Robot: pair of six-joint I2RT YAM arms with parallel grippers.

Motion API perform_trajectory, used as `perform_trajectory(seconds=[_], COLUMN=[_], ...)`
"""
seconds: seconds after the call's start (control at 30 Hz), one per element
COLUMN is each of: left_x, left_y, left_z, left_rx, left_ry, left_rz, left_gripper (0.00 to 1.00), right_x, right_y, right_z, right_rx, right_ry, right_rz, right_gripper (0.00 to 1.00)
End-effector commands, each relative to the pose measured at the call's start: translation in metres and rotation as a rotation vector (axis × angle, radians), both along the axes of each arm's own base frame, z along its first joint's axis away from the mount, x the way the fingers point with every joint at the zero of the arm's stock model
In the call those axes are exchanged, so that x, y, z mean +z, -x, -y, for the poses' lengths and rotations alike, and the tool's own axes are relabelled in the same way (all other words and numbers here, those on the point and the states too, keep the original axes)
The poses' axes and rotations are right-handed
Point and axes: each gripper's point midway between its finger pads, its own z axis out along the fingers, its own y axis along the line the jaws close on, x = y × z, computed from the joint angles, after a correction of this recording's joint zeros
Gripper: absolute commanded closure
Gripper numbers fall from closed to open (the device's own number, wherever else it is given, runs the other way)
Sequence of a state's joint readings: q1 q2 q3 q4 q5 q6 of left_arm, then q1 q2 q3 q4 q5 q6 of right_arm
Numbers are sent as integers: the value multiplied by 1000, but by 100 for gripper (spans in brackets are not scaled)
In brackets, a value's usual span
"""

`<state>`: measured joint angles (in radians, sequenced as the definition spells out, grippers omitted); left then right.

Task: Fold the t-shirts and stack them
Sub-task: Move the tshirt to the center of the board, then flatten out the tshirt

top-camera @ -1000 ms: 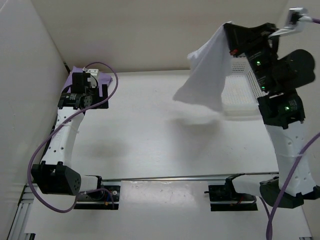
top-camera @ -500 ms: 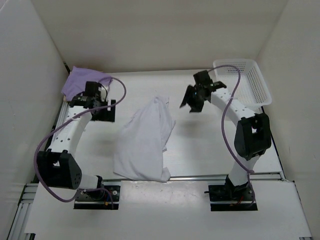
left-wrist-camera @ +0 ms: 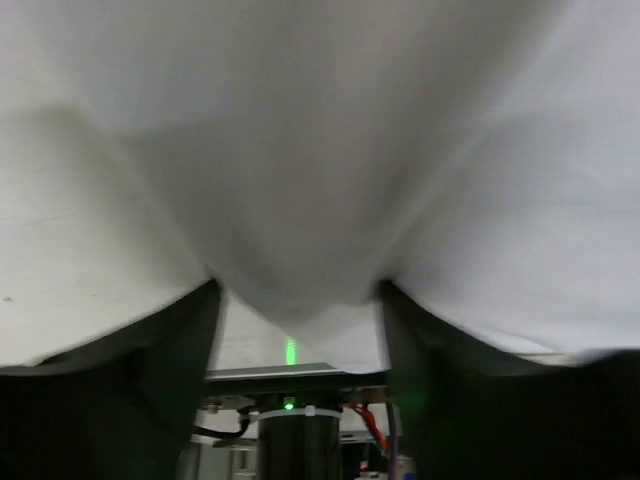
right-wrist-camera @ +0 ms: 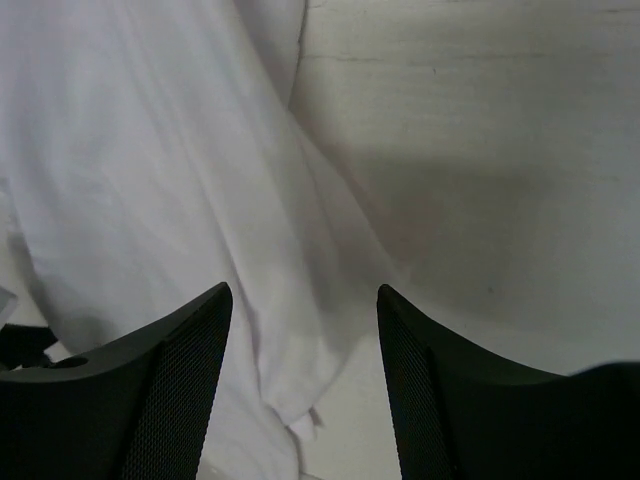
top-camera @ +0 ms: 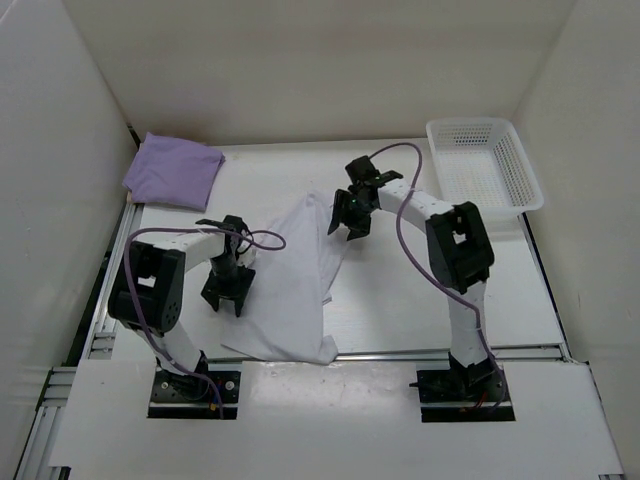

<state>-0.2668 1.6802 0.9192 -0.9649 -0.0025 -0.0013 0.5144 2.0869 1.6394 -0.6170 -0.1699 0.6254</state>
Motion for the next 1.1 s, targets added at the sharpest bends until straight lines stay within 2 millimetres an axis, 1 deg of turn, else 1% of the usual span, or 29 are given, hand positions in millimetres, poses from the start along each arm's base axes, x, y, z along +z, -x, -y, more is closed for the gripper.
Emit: perform_trajectory(seconds=[0.0, 0.03, 0.07, 0.1, 0.13, 0.2, 0.23, 0.3, 0.33, 0.37, 0.4, 0.5, 0.53, 0.57, 0.6, 0.63, 0.67, 0.7, 0.73, 0.77, 0.8, 0.83, 0.87, 0.9, 0.93, 0.97, 1.0, 1.03, 1.07], left_x=[-18, -19, -19, -17, -13, -4, 12, 36, 65, 86, 137, 216, 252, 274, 285, 294, 276, 281, 269, 226, 218, 197, 154, 141, 124, 108, 81, 76, 70], left_y=[-14, -16, -16, -20, -26, -42, -64, -95, -131, -152, -193, -233, -240, -234, -227, -215, -199, -177, -162, -135, -116, -98, -67, -47, -29, -5, 23, 40, 57], left_z=[-2, 1, 3, 4, 3, 0, -1, -10, -8, -13, -18, -11, 6, 16, 25, 48, 57, 62, 66, 74, 72, 72, 70, 66, 63, 64, 51, 48, 46], left_rx=[-2, -1, 12, 12, 25, 52, 61, 85, 90, 105, 127, 141, 116, 99, 78, 24, -13, -41, -68, -132, -154, -185, -238, -259, -278, -307, -314, -329, -331], left_ry=[-15, -3, 19, 22, 27, 38, 40, 6, 7, -8, -41, -43, -6, 19, 37, 84, 91, 118, 120, 103, 107, 106, 84, 94, 100, 131, 113, 128, 153], left_rz=[44, 42, 37, 48, 68, 119, 195, 305, 419, 493, 657, 865, 941, 985, 1003, 1012, 959, 966, 938, 832, 819, 760, 637, 595, 535, 449, 349, 313, 257], left_gripper=[34, 44, 69, 83, 90, 90, 90, 90, 90, 90, 90, 90, 90, 90, 90, 90, 90, 90, 90, 90, 90, 86, 83, 81, 78, 65, 54, 41, 33], right_x=[-28, -28, -28, -33, -32, -33, -32, -13, -2, 19, 41, 111, 145, 157, 152, 155, 177, 173, 157, 145, 131, 97, 78, 62, 28, 12, 1, -7, -13], right_y=[5, 6, 10, 11, 13, 19, 20, 15, 5, -4, -18, -42, -43, -41, -32, -25, -15, -3, 24, 37, 51, 83, 101, 114, 145, 154, 165, 169, 173], right_z=[-14, -18, -24, -23, -25, -31, -33, -37, -36, -33, -35, -13, 4, 15, 27, 39, 57, 66, 80, 89, 95, 107, 114, 121, 141, 157, 167, 182, 189], right_rx=[14, 16, 32, 31, 37, 57, 62, 78, 71, 60, 55, 6, -13, -19, -32, -47, -79, -81, -93, -103, -129, -141, -155, -195, -239, -296, -345, -394, -431], right_ry=[-13, -34, -41, -35, -46, -66, -77, -125, -145, -174, -205, -263, -277, -267, -245, -227, -208, -182, -153, -129, -118, -90, -73, -66, -3, 57, 84, 108, 126], right_rz=[-86, -101, -106, -117, -123, -135, -141, -109, -73, -34, 27, 183, 267, 305, 306, 323, 392, 399, 373, 355, 320, 242, 186, 134, 35, 3, -41, -65, -89], right_gripper=[37, 39, 42, 49, 66, 85, 94, 100, 100, 100, 100, 100, 100, 100, 100, 100, 100, 100, 100, 100, 100, 100, 98, 86, 74, 62, 47, 36, 36])
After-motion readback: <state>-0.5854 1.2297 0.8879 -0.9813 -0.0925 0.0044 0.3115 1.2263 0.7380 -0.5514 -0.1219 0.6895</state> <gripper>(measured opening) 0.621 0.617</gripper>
